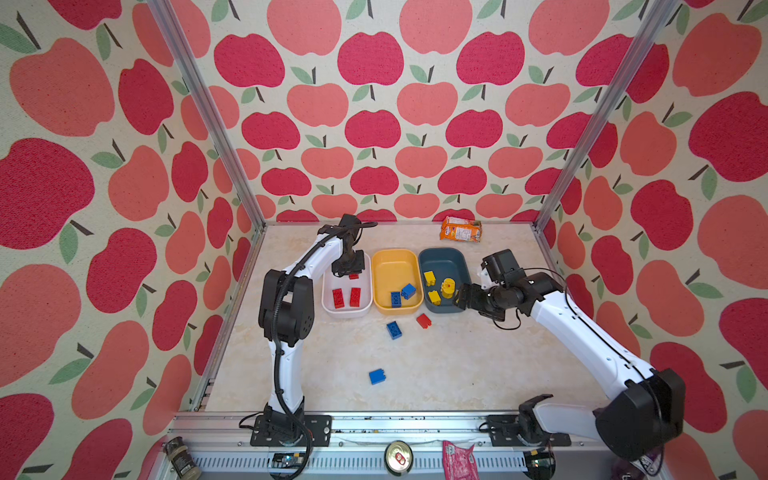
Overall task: Sort the legos into containers by color
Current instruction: 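Carry the red brick over the white tray and open the left gripper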
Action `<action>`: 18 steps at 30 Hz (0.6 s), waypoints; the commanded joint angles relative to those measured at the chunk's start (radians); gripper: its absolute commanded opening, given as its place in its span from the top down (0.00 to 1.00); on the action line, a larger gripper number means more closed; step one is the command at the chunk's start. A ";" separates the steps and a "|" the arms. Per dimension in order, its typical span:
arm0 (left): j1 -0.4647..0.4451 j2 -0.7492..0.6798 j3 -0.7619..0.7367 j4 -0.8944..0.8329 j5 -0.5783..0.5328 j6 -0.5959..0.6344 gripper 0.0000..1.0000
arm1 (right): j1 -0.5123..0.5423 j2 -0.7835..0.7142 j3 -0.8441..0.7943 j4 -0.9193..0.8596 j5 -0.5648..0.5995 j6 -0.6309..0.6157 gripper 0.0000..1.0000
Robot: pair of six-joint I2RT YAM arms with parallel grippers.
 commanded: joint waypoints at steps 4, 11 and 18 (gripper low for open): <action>0.012 0.084 0.089 -0.021 0.006 0.056 0.79 | 0.009 -0.040 -0.031 -0.040 0.039 0.041 0.11; 0.015 0.095 0.099 -0.024 0.013 0.047 0.62 | 0.012 -0.043 -0.040 -0.044 0.040 0.047 0.11; 0.012 0.051 0.060 -0.016 0.018 0.040 0.53 | 0.021 -0.029 -0.039 -0.038 0.037 0.037 0.11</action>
